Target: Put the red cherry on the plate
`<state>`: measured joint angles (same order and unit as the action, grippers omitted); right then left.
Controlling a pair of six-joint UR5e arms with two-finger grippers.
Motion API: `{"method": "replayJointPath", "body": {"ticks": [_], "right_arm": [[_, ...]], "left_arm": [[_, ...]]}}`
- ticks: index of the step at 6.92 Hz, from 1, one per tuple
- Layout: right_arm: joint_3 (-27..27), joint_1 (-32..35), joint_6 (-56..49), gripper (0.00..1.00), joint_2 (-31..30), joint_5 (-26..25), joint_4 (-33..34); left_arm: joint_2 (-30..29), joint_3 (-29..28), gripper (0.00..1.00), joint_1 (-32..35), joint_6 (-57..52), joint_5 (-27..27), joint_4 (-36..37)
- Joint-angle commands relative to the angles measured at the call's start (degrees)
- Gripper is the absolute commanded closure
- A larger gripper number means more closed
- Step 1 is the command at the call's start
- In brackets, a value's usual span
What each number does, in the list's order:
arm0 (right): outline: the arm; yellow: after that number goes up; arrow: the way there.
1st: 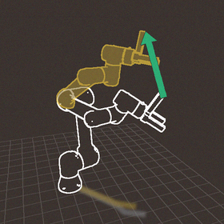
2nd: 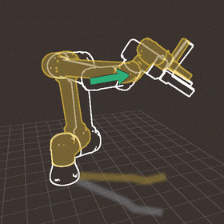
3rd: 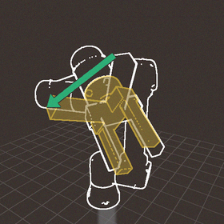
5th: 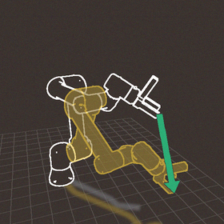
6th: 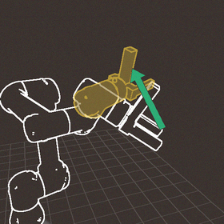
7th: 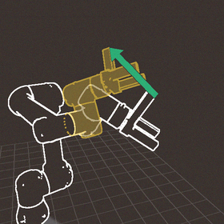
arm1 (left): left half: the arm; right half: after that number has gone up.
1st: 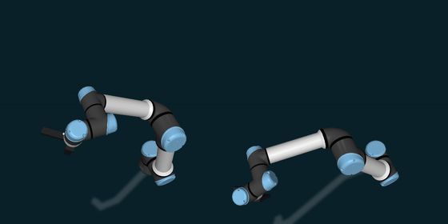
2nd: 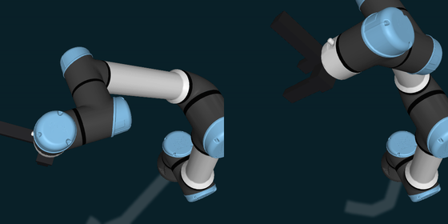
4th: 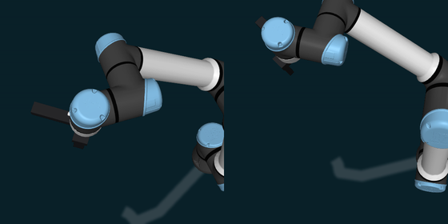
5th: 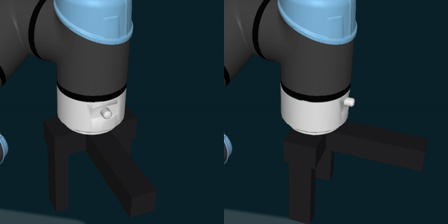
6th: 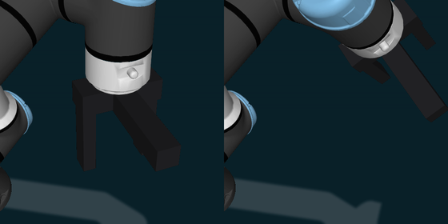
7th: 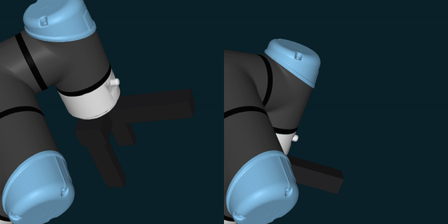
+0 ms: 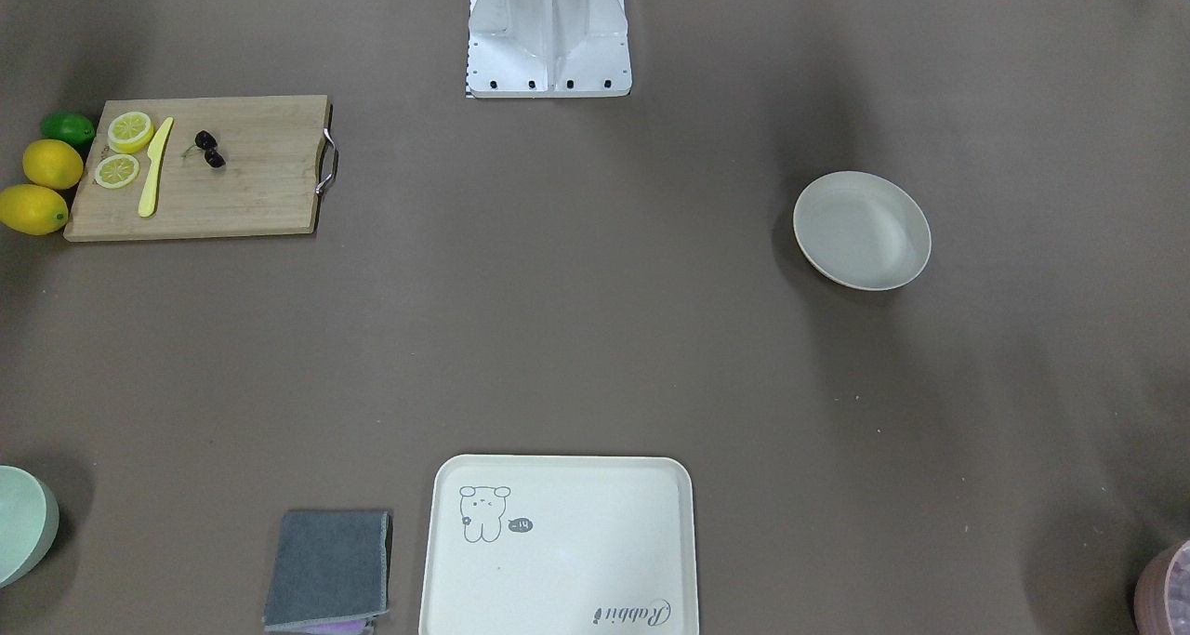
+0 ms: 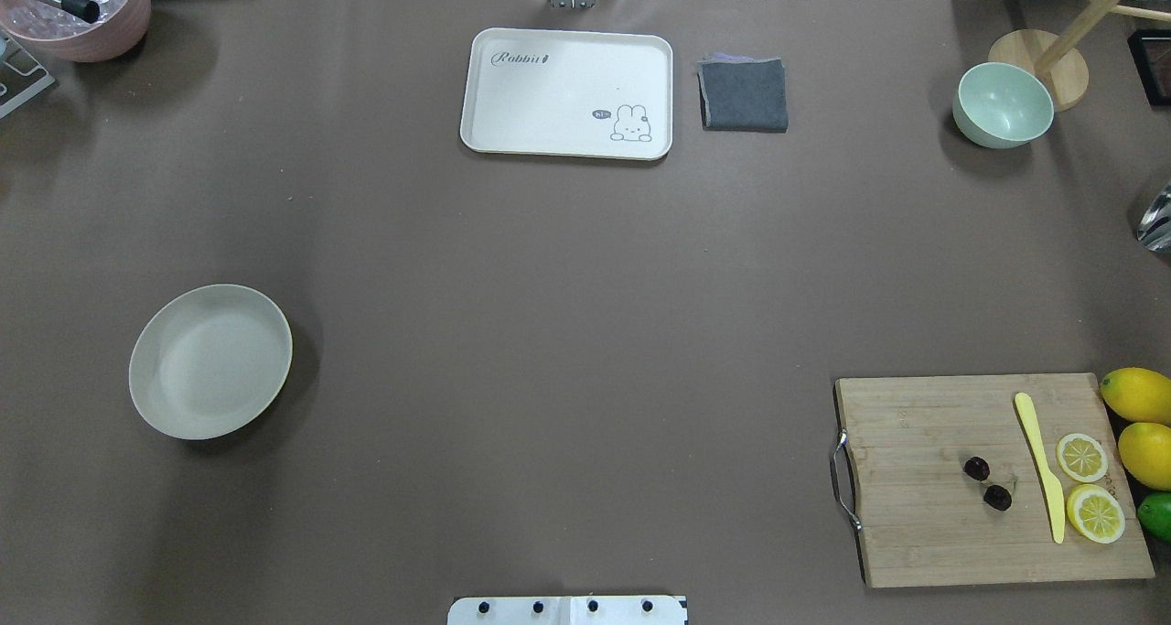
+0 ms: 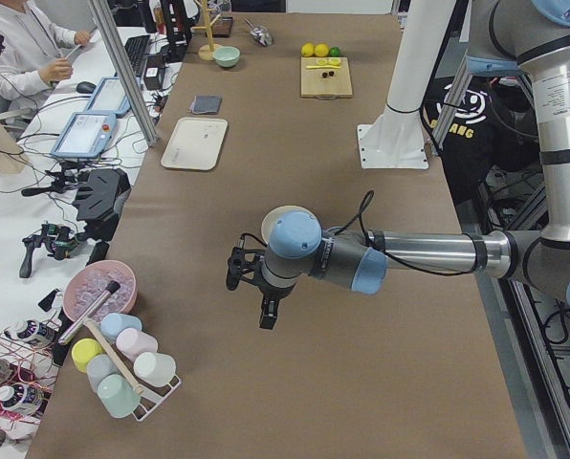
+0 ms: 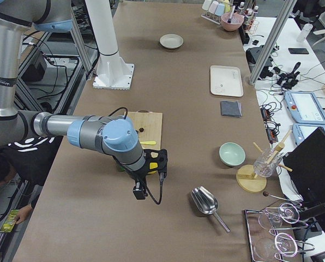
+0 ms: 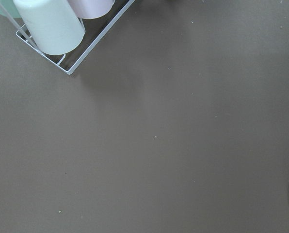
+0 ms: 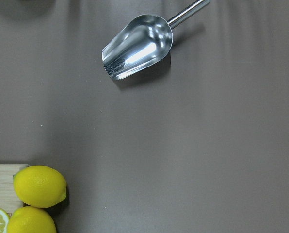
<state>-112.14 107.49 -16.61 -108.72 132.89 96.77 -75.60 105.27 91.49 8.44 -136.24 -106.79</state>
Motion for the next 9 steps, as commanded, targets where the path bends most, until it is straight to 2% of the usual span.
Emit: {"method": "replayJointPath", "body": {"ticks": [1,4,6,8,9], "right_arm": [[-0.01,0.0,0.0,0.0,-0.87,-0.09,-0.09],[0.16,0.0,-2.37,0.0,-0.89,-0.09,-0.18],[-0.71,0.0,-2.72,0.0,-0.89,-0.17,-0.09],[-0.89,-0.7,-1.76,0.0,1.48,0.09,0.17],[-1.59,-2.79,-1.84,0.0,1.92,0.0,0.0]], "left_arm": [[0.1,0.2,0.02,0.53,0.0,0.01,0.09],[1.24,-0.49,0.02,1.58,0.0,0.09,0.0],[-0.6,-2.0,0.02,1.24,0.0,2.37,0.09],[-2.96,-1.73,0.02,-0.33,0.61,1.5,0.52],[-5.15,-2.17,0.02,-2.7,2.18,-1.28,0.53]]}}
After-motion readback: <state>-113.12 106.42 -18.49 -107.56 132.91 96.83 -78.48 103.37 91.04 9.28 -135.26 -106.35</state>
